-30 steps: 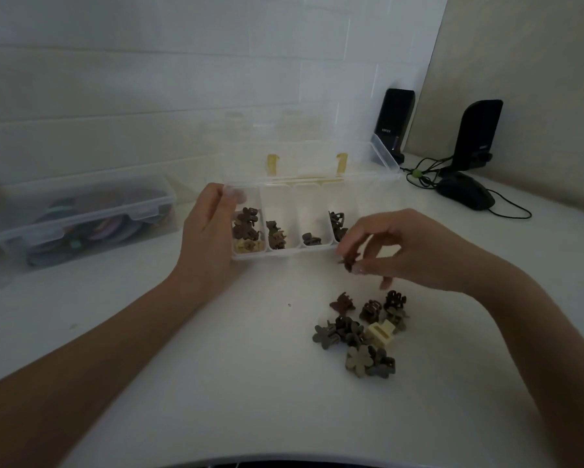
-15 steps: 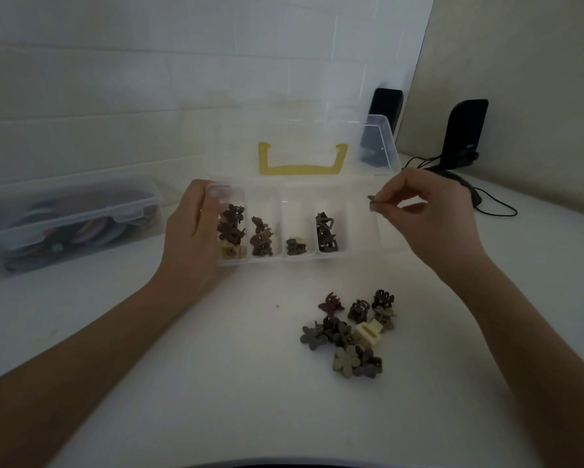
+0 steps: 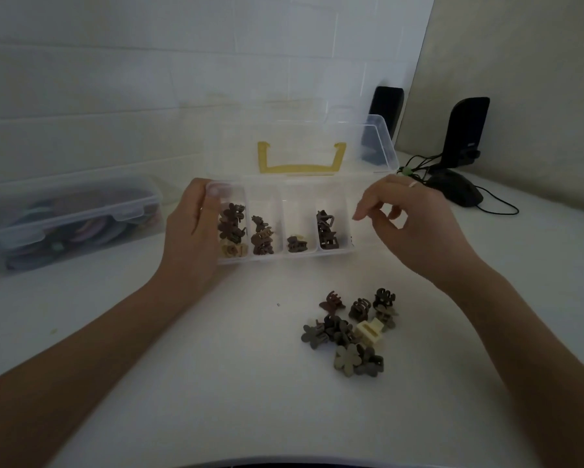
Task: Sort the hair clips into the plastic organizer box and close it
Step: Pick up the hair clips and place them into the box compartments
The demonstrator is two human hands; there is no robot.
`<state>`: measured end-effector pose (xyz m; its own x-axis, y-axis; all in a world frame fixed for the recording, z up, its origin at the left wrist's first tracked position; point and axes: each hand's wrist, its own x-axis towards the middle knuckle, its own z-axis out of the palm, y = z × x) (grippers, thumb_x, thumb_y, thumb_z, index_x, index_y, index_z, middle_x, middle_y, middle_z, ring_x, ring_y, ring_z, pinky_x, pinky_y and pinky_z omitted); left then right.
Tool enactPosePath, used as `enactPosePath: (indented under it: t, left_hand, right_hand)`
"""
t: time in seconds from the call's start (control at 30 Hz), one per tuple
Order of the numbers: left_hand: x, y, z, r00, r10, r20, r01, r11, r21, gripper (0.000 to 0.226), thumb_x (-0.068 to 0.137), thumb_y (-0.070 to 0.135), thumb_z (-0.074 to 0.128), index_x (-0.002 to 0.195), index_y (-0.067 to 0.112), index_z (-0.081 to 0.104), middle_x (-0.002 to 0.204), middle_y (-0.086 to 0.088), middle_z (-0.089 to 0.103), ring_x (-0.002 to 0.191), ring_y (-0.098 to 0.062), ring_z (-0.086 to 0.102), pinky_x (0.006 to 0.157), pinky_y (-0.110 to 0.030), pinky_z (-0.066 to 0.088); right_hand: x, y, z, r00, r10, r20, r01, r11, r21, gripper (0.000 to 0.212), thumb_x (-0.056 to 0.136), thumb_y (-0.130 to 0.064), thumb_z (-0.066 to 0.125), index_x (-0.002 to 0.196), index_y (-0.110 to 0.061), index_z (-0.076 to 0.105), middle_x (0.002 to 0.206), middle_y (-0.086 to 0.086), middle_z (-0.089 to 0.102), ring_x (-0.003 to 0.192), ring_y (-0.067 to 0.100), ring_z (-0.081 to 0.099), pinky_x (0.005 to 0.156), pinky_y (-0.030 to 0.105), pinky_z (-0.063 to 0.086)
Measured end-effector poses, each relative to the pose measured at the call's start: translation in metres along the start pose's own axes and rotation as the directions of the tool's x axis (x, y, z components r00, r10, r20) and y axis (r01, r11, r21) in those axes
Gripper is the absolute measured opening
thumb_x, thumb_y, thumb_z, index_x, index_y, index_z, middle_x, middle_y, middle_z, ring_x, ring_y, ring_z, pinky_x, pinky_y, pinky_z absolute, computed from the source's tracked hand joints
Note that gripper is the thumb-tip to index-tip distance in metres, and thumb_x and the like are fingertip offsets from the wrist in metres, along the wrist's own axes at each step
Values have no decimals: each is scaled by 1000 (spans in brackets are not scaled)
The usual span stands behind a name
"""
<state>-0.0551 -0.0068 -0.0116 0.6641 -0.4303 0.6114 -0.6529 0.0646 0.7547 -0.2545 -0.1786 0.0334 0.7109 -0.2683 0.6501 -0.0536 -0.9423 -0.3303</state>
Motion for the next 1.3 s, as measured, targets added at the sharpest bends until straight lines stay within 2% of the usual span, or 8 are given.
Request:
enactPosePath:
  t: [0.1,0.27,0.47,0.7,0.83,1.0,1.13,1.3]
  left_hand:
    - [0,1,0,1000,-5,-4,5,1000,11,28,103,21,32,105,6,55,78,15,53,68,9,50,63,-13,38]
    - [-1,3,1,1000,-24,-7,24,1000,1,25,103,22,32,101,12,54,76,15,52,66,10,50,64,-23,40]
    - [-2,4,1,1000,-25,-12,25,1000,-9,26,103,23,33,101,9,54,75,14,52,64,8,49,65,-25,40]
    - [-1,4,0,1000,-26,-10,26,999,-24,28,103,27,33,101,10,55,82,13,56,71,10,53,71,-30,44]
    - [-2,6,1,1000,-17,-12,17,1000,-15,26,103,24,33,101,11,55,80,14,55,69,11,53,64,-16,41]
    - [-2,7,1,1000,-13,-7,13,1000,-20,27,103,22,33,103,8,56,82,15,55,69,13,52,61,-7,38]
    - [-2,5,1,1000,-9,-8,9,1000,-19,24,103,24,33,100,13,55,79,16,54,70,12,52,64,-13,39]
    - [-2,5,2,1000,-13,-5,13,999,-34,23,103,23,33,98,13,54,78,17,55,69,13,53,64,-13,40]
  right_hand:
    - [-1,-12,2,999,-46,30,44,998,48,28,79,8,60,81,-19,68,84,-10,63,76,2,56,63,15,46]
    - [-5,-34,1,989,-115,91,105,988,110,13,80,-4,64,84,-16,67,70,-5,63,62,11,58,54,18,45]
    - [-7,-42,6,934,-101,342,156,978,-136,10,83,-37,60,80,-28,65,55,-11,55,48,3,49,55,23,45]
    - [-9,-49,12,838,-33,544,183,958,-223,20,83,-52,58,86,-33,64,62,-18,53,61,1,50,65,20,45]
    - [-10,-49,18,808,-24,589,180,961,-209,17,84,-48,59,87,-32,64,70,-17,56,64,1,48,67,22,44]
    - [-7,-44,19,879,-22,476,97,986,-133,11,85,-40,62,84,-29,66,72,-14,61,61,-1,51,60,17,41]
    - [-6,-40,16,984,-8,180,23,997,-78,7,88,-24,61,89,-23,68,76,-10,62,63,3,52,62,21,45]
    - [-1,-28,14,992,125,-23,-124,991,43,15,85,-11,65,94,-22,65,83,-5,62,75,8,57,65,18,48]
